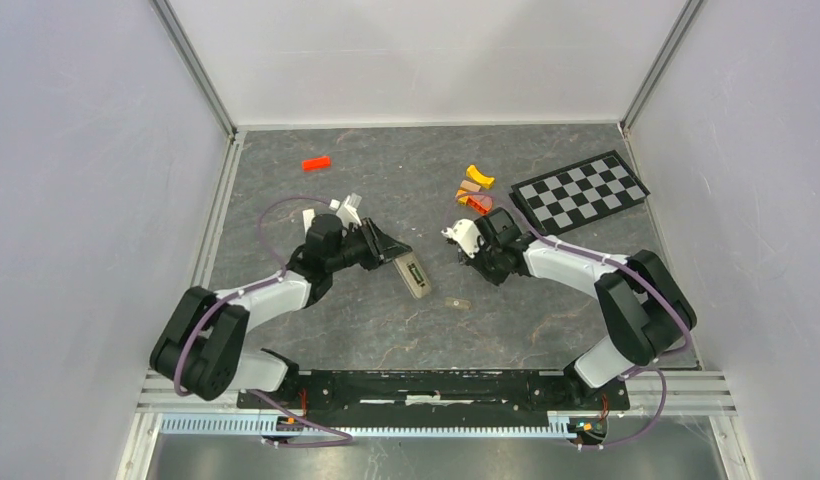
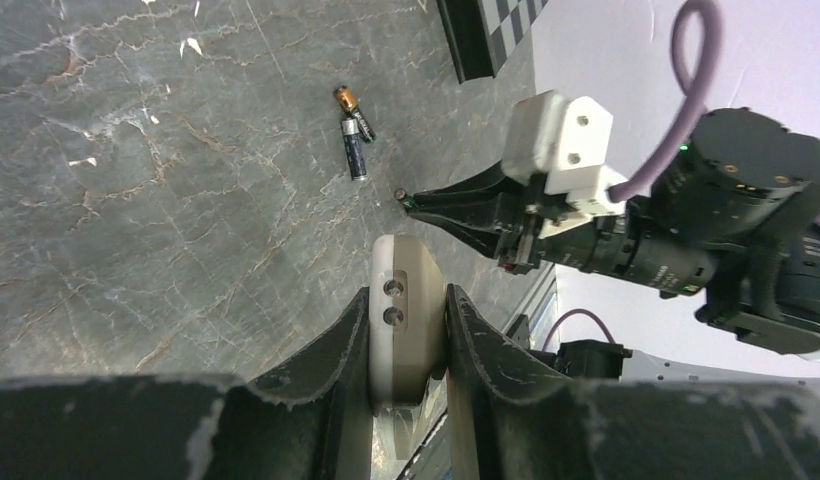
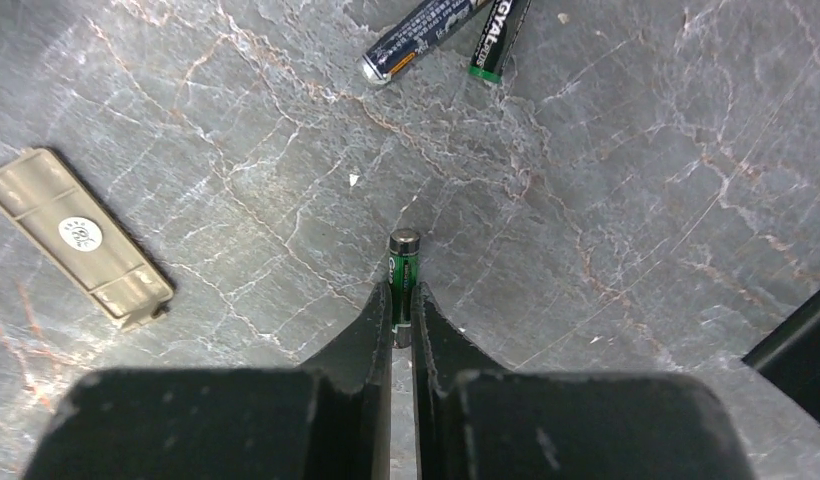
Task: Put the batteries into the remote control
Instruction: Pick up the battery from the center of the board, then load the battery into the remote control.
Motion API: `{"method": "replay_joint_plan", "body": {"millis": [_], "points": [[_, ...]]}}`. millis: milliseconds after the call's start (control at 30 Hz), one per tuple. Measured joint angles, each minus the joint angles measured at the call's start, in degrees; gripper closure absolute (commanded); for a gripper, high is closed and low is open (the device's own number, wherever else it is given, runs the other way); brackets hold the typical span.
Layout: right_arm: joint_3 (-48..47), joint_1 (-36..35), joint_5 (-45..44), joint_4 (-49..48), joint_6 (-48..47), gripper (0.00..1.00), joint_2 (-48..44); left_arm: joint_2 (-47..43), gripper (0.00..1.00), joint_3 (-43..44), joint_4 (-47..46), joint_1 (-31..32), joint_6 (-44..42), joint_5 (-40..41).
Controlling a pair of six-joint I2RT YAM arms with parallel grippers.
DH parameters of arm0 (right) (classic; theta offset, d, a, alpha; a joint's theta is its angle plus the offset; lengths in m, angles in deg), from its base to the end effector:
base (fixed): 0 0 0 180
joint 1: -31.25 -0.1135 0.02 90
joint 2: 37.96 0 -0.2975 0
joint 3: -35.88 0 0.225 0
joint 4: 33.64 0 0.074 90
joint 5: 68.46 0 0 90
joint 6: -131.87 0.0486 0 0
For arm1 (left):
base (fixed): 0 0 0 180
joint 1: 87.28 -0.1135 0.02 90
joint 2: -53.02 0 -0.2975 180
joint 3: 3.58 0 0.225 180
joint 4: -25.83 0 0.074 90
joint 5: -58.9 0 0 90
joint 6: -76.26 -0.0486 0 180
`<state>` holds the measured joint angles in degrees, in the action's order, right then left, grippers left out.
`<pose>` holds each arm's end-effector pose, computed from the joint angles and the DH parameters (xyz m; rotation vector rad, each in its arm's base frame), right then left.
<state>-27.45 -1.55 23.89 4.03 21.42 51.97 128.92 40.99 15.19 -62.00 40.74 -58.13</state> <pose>0.2293 0.1501 0.1998 -1.2199 2.4053 0.1212 0.2161 -0.1265 0.2436 -0.1937 2.1424 -1.3319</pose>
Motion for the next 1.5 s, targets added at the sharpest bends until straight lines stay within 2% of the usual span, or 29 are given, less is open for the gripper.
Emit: {"method": "replay_joint_plan", "body": {"millis": [67,367,733,1233,1500], "points": [[0.0,0.0,0.1,0.0,2.6,1.00,-0.2,2.6,0.98,0.3,-1.4,0.8,0.5,0.0],[0.0,0.0,0.6,1.4,16.8,1.00,-3.2,13.3,0.98,4.2,-10.2,4.2,3.4,0.0],[-2.1,-0.5,4.7,2.4,30.0,1.00,-15.3,21.8,0.98,5.4,-22.3,6.7,6.6,-1.1],[-4.1,-5.9,6.8,1.3,35.7,1.00,-15.1,24.4,0.98,6.8,-28.7,7.8,12.0,-2.6],[-4.6,-7.5,6.9,1.0,35.6,0.95,-15.0,25.7,0.98,6.8,-31.2,7.9,14.8,-3.1]]}}
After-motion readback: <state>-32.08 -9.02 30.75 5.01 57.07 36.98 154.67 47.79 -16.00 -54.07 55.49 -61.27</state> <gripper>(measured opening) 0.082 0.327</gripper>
